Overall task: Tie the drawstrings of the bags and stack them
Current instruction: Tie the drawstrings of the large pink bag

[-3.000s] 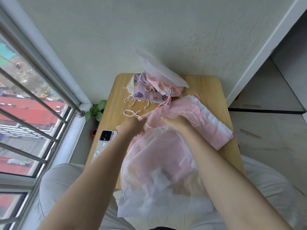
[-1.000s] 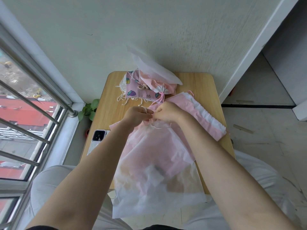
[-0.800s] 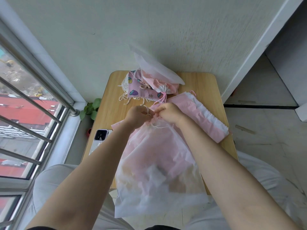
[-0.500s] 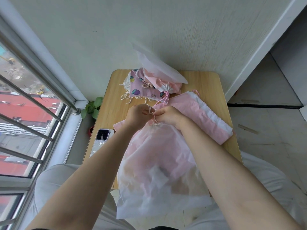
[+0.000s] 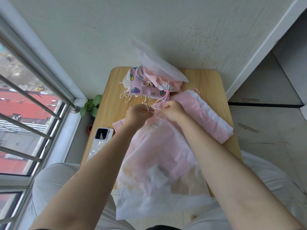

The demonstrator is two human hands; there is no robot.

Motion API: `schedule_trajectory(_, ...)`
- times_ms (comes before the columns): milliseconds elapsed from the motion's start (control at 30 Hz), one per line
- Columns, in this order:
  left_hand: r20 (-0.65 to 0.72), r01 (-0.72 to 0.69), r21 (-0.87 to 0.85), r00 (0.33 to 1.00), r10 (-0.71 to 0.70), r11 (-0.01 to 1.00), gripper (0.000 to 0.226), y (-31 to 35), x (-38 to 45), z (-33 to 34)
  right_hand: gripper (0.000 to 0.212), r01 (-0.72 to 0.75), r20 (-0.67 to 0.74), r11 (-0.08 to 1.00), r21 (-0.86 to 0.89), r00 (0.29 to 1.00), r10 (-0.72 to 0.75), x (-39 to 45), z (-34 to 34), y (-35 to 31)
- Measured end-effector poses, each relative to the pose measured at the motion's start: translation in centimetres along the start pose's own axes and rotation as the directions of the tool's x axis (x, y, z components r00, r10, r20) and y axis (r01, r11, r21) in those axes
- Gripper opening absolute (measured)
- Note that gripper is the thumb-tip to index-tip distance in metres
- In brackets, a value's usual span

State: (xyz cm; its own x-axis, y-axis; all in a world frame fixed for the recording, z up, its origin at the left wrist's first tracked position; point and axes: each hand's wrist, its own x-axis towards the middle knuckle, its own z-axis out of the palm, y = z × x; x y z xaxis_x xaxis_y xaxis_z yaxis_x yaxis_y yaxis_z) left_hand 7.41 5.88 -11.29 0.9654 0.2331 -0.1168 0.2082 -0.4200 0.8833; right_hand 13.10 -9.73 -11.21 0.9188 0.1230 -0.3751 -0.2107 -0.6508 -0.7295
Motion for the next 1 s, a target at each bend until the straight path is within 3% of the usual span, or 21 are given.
schedule_trajectory(133, -0.009, 0.060, -0.068, 0.998, -0.061, 0.996, 0.006, 0.2, -0.2, 0.2, 0.033, -0.037, -0.281, 0.999, 0.014, 0.959, 0.039, 0.7, -1.3, 0.6)
schedule_trajectory(267, -0.016, 0.106, -0.153, 0.994, -0.110, 0.983, 0.017, 0.3, -0.6, 0.4, 0.024, -0.108, -0.403, 0.972, 0.210, 0.896, 0.187, 1.0, -2.3, 0.5)
schedule_trajectory(333, -0.006, 0.136, -0.193, 0.990, -0.139, 0.972, 0.019, 0.5, -0.8, 0.3, 0.022, -0.106, -0.323, 0.855, 0.508, 0.896, 0.304, 0.9, -2.8, 0.2)
schedule_trajectory(400, 0.037, 0.174, -0.236, 0.985, -0.170, 0.956, 0.020, 0.7, -1.1, 0.1, 0.024, -0.110, -0.129, 0.615, 0.781, 0.935, 0.331, 0.1, -3.4, -0.3)
schedule_trajectory(500, 0.137, 0.259, -0.366, 0.965, -0.223, 0.894, 0.010, 1.1, -1.2, -0.2, 0.024, -0.156, 0.077, 0.314, 0.937, 0.965, 0.252, -1.0, -3.4, -1.2)
schedule_trajectory(567, 0.200, 0.331, -0.431, 0.942, -0.268, 0.839, 0.012, 1.3, -1.3, -0.4, 0.026, -0.203, 0.145, 0.283, 0.937, 0.966, 0.214, -1.4, -3.1, -1.7)
schedule_trajectory(600, 0.224, 0.369, -0.459, 0.928, -0.297, 0.808, 0.018, 1.3, -1.3, -0.4, 0.026, -0.219, 0.151, 0.351, 0.911, 0.966, 0.211, -1.3, -3.0, -1.8)
schedule_trajectory(667, 0.236, 0.435, -0.499, 0.901, -0.365, 0.750, 0.028, 1.4, -1.1, -0.4, 0.022, -0.207, 0.089, 0.604, 0.769, 0.972, 0.220, -1.5, -3.0, -2.0)
schedule_trajectory(733, 0.191, 0.468, -0.487, 0.881, -0.433, 0.737, 0.031, 1.3, -0.9, -0.4, 0.025, -0.132, -0.031, 0.845, 0.518, 0.985, 0.172, -1.8, -3.2, -2.1)
schedule_trajectory(800, 0.121, 0.464, -0.430, 0.879, -0.460, 0.774, 0.030, 1.2, -1.1, -0.3, 0.027, -0.008, -0.119, 0.985, 0.170, 0.992, 0.028, -2.2, -3.1, -2.0)
schedule_trajectory(900, 0.059, 0.428, -0.291, 0.901, -0.430, 0.855, 0.032, 0.8, -1.5, 0.0, 0.033, 0.103, -0.089, 0.938, -0.330, 0.986, -0.139, -2.7, -2.4, -1.5)
schedule_trajectory(1000, 0.005, 0.429, -0.107, 0.902, -0.431, 0.897, 0.033, 0.3, -1.8, 0.0, 0.038, 0.165, 0.029, 0.823, -0.544, 0.984, -0.178, -2.9, -1.9, -1.5)
